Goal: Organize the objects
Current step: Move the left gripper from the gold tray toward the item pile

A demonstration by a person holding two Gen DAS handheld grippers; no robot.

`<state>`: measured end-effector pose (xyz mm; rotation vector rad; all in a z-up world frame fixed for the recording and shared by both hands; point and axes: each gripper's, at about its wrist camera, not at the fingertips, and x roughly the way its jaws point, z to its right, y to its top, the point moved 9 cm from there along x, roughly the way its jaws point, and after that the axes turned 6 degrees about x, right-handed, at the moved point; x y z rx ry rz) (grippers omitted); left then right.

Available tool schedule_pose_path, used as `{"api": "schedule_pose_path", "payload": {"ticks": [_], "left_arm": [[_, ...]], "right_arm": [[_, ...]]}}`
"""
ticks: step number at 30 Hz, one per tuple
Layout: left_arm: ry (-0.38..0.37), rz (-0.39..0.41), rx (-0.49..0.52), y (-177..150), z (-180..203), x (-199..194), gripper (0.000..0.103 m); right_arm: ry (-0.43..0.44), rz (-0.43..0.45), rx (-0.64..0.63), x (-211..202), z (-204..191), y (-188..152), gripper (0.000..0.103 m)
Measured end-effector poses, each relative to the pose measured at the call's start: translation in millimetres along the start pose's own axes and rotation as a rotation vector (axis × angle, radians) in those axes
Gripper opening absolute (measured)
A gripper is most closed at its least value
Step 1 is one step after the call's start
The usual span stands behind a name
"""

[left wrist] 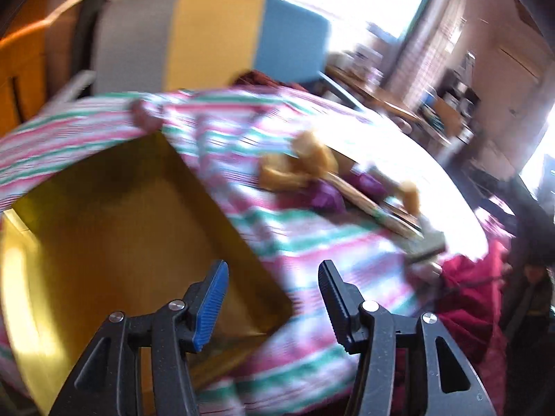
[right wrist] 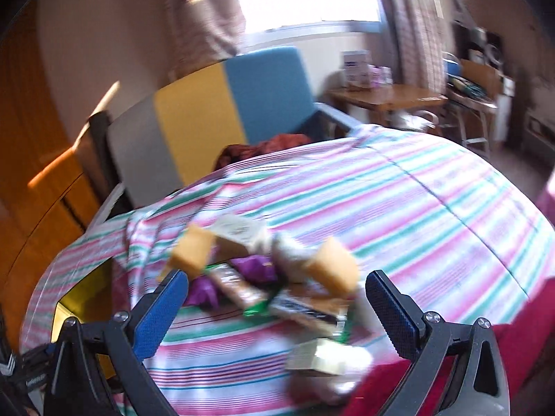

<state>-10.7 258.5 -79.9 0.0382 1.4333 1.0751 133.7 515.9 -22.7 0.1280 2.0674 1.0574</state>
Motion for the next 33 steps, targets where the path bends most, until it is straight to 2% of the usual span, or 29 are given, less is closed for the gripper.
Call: {"api": "schedule_pose_path", "payload": {"ticks": [4, 7, 10, 13, 15, 16, 18, 20, 22, 24, 29, 31, 33], "left_arm": [[-0.08, -0.085, 0.063, 1.0, 38.4, 30.2, 0.055], [-0.159, -0.129, 0.109, 6.7, 66.9, 47.1, 0.055], [-0.253, -0.14, 0.227, 15.8, 108.2, 59.9, 0.055], [-0.314, -0.127, 0.403, 17.7, 152.8, 67.4, 0.055], [-0.343, -0.146, 0.469, 15.7, 176.4, 79.1, 0.062], [-0.369, -0.166, 0.477, 13.6, 185.8, 82.8, 0.064], [-0.427, -0.194, 0.47, 11.3, 204.6, 90.3, 0.079], [-0.467, -0.212, 0.441, 11.5, 217.1, 98.6, 0.084], [-0.493, -0.223, 0.411, 13.1, 225.6, 105.1, 0.084], [-0.46, -0.215, 0.413, 16.9, 229.7, 117.4, 0.084], [-0.432, -0.232, 0.433, 20.7, 236.1, 148.0, 0.084], [-0.453, -0.265, 0.416, 16.4, 234.7, 157.6, 0.078], [-0.513, -0.256, 0.375, 15.5, 229.0, 153.7, 0.067]], "right_arm": [[-0.028, 0.025, 0.123, -1.8, 41.6, 9.6, 0.103], [-0.017, 0.023, 0.178, -3.9, 54.6, 7.2, 0.103], [-0.006, 0.011, 0.185, -4.7, 56.5, 2.2, 0.103], [0.011, 0.001, 0.18, -8.9, 57.6, -2.0, 0.103], [0.018, 0.008, 0.175, -15.1, 59.8, -2.0, 0.103], [0.016, 0.013, 0.174, -17.8, 61.9, -1.5, 0.103], [0.014, 0.022, 0.176, -23.1, 67.1, -0.3, 0.103], [0.006, 0.032, 0.174, -27.7, 72.4, 1.5, 0.103], [-0.002, 0.04, 0.182, -32.0, 79.1, 2.8, 0.103], [-0.006, 0.038, 0.191, -33.2, 84.3, 2.8, 0.103], [-0.014, 0.008, 0.201, -28.3, 93.4, -4.1, 0.103], [-0.018, -0.001, 0.202, -26.8, 95.1, -6.2, 0.103], [-0.019, -0.009, 0.204, -25.2, 96.5, -7.1, 0.103]]}}
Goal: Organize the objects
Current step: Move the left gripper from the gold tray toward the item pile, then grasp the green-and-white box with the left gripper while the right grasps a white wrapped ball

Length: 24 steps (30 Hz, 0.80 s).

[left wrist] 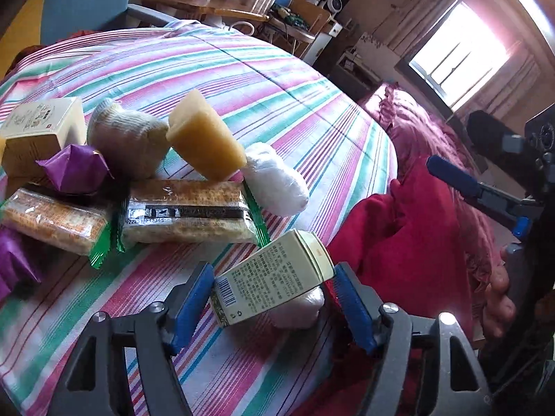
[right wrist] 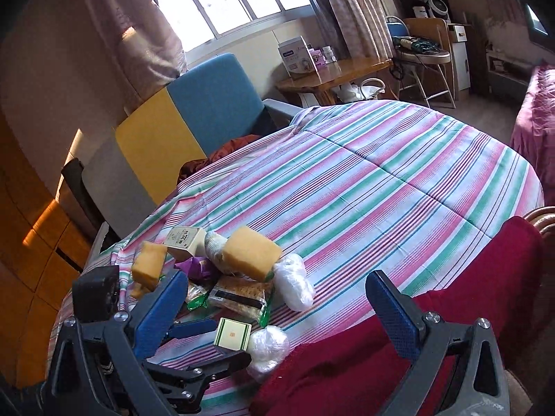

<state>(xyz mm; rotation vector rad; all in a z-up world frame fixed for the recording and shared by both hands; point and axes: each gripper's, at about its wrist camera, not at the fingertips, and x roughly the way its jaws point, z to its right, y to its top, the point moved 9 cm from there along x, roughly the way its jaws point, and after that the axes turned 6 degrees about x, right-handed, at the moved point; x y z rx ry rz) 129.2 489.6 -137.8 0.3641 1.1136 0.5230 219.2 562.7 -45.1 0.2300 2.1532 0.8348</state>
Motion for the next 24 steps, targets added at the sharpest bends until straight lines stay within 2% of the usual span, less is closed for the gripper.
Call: {"api": "schedule_pose_path", "payload": {"ticks": [1, 3, 5, 8, 11, 17, 19, 22, 24], "left_arm": [[-0.015, 0.018, -0.013, -0.2, -1.0, -6.4, 0.064], [-0.042, 0.058, -0.055, -0.9, -7.6, -22.6, 0.048], [-0.04, 0.081, -0.085, -4.7, -16.2, -37.5, 0.041], [-0.013, 0.102, -0.099, -15.9, -27.2, -53.0, 0.037], [0.005, 0.109, -0.121, -28.6, -35.0, -62.3, 0.033], [0.027, 0.121, -0.136, -44.1, -39.8, -70.3, 0.031], [0.027, 0.129, -0.149, -44.6, -38.8, -71.6, 0.031], [0.081, 0.13, -0.127, -41.8, -40.5, -77.0, 0.036], [0.151, 0.106, -0.078, -42.7, -44.4, -75.0, 0.038]], "right_arm": [[-0.001, -0.005, -0.001, 0.6, 0.3, -0.5, 0.103], [-0.005, -0.017, -0.011, 2.4, -0.5, -1.9, 0.103], [-0.004, -0.042, -0.024, 6.3, -3.2, -4.2, 0.103], [0.005, -0.114, -0.049, 16.7, -10.9, -11.6, 0.103], [-0.006, -0.223, -0.101, 31.6, -21.7, -27.0, 0.103], [-0.083, -0.468, -0.3, 60.5, -38.4, -70.8, 0.101], [-0.122, -0.52, -0.357, 69.5, -39.5, -81.7, 0.088], [-0.175, -0.569, -0.403, 83.0, -37.7, -89.9, 0.084], [-0.205, -0.61, -0.414, 90.2, -33.0, -95.5, 0.083]]}}
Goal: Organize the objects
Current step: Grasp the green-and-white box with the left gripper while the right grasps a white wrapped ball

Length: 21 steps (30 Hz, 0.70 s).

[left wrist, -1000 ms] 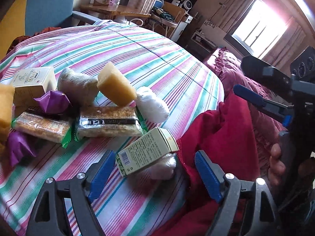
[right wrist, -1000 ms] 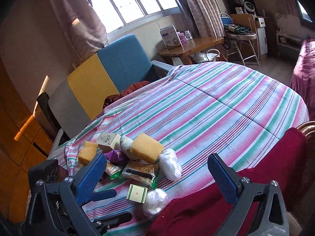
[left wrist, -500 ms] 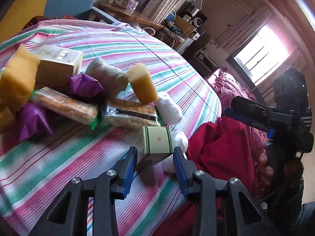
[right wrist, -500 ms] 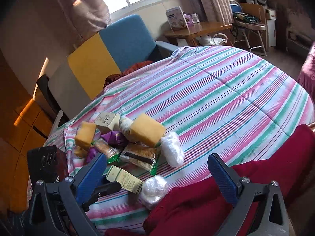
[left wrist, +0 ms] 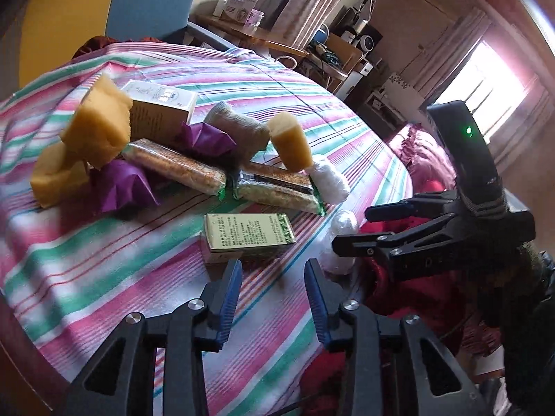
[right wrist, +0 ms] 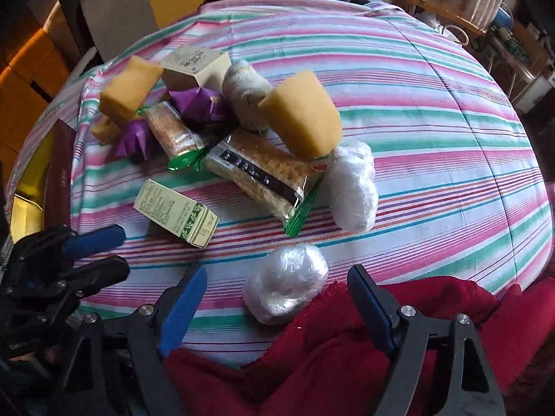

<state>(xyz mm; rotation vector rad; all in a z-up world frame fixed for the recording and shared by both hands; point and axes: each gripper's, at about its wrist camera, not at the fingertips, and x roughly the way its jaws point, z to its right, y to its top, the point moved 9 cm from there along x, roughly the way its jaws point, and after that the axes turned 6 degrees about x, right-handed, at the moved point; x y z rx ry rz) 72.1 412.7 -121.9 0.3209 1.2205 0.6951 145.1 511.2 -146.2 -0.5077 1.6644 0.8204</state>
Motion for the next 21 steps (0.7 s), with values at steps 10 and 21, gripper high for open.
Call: {"api": "schedule_pose_path", "payload": {"ticks": [10, 21], "left_arm": [[0.024, -0.125, 0.008, 15.4, -10.2, 27.2, 0.085], [0.162, -0.148, -0.046, 10.5, -14.7, 64.8, 0.078]], "right_arm": [[0.061, -0.017, 0.108, 1.7, 18.5, 3.3, 0.08], [0.215, 0.066, 0.282, -12.8, 44.4, 14.1, 0.089]]}}
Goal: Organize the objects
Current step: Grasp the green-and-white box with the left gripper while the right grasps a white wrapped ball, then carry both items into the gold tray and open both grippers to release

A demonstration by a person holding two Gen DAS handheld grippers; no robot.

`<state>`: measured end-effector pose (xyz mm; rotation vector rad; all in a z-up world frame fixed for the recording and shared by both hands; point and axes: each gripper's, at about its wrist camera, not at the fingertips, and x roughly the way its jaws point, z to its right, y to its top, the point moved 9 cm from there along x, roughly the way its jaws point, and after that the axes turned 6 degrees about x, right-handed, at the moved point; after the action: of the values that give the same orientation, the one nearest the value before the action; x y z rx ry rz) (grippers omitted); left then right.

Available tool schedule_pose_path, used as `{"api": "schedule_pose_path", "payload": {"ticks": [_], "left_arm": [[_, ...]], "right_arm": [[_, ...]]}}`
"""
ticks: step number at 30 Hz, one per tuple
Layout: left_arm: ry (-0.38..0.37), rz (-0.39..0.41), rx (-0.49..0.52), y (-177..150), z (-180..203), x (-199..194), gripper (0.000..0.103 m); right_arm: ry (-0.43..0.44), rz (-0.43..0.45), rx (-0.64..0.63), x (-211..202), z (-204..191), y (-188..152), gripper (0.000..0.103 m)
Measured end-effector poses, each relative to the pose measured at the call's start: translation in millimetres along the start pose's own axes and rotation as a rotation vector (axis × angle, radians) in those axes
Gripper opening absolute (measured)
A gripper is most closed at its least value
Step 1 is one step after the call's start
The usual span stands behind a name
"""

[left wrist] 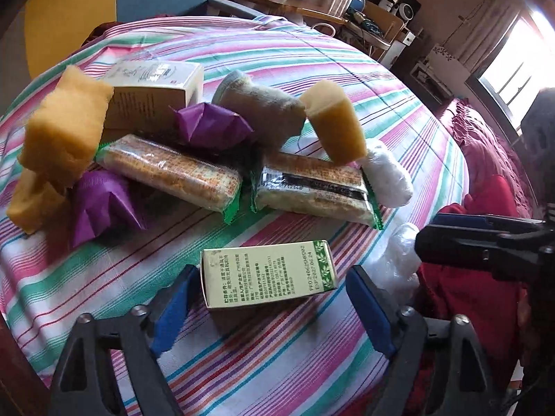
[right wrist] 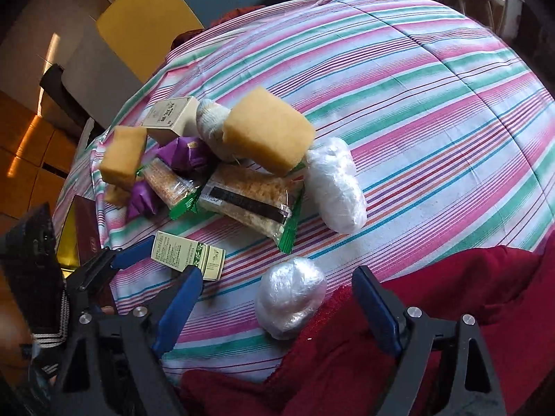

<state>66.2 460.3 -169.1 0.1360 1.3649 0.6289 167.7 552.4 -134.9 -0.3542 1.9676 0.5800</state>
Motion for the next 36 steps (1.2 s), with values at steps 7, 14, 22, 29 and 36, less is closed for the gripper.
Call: {"api": "schedule_pose_path", "payload": {"ticks": [7, 14, 22, 29, 36], "left_arm": [[-0.063, 0.092, -0.063, -12.3, -15.3, -41.7, 0.077], [-0.044, 0.164, -0.09, -26.8, -27.3, -87.3, 0.077], [-0.038, 0.234, -0.13, -48.5, -44.8, -132.9, 0.077], [0.089, 0.333, -0.28, -84.1, -129.7, -202.9, 0.077], [0.357, 0.328, -0.535, -145.5, -279.6, -254.8, 0.078]], "right_arm": [[-0.03, -0.03, -0.037, 11.2, -13.0, -11.8, 0.089], [-0.205, -0.123, -0.213, 32.1, -24.6, -23.6, 0.068], [-0.285, -0.21, -0.285, 48.3, -26.3, -30.5, 0.048], [-0.268, -0.163, -0.285, 42.4, -28.9, -26.8, 0.038], [-0.227, -0.112, -0.302, 33.4, -37.1, -23.1, 0.038]]}}
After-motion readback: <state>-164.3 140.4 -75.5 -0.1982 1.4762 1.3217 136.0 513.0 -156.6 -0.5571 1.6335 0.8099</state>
